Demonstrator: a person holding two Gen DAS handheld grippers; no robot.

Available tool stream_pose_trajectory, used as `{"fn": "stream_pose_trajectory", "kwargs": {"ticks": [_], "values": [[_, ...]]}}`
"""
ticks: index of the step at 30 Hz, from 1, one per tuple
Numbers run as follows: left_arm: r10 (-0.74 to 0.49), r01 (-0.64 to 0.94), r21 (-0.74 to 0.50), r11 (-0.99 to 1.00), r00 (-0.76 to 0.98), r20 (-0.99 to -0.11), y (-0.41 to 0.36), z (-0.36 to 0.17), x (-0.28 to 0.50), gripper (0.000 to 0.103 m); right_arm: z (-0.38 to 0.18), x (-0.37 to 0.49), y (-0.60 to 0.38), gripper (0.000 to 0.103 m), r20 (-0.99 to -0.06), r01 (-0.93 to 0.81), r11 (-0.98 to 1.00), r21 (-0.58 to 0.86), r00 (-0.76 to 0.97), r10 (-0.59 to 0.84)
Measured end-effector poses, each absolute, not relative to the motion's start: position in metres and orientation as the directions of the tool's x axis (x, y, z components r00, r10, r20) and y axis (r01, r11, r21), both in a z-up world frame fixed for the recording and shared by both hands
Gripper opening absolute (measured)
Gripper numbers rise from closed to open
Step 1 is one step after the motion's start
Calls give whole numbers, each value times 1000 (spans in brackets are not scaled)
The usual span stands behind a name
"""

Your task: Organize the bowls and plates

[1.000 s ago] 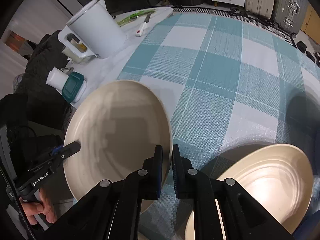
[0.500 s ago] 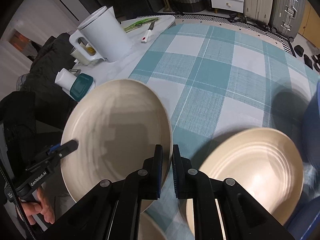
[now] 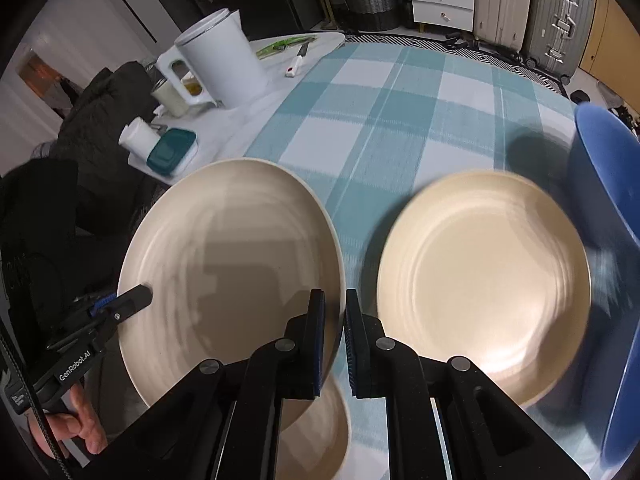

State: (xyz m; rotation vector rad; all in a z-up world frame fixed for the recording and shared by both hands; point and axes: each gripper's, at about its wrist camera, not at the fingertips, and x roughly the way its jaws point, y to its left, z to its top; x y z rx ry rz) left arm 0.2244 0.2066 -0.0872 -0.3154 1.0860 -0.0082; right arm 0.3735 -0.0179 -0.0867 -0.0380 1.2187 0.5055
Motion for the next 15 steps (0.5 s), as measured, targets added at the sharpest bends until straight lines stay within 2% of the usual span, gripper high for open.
{"fn": "stream_pose_trajectory", "kwargs": {"ticks": [15], "values": [[-85, -116, -155, 981, 456, -886, 178, -111, 166, 16, -109, 299, -24, 10, -914, -423, 895, 144, 289, 284]]}}
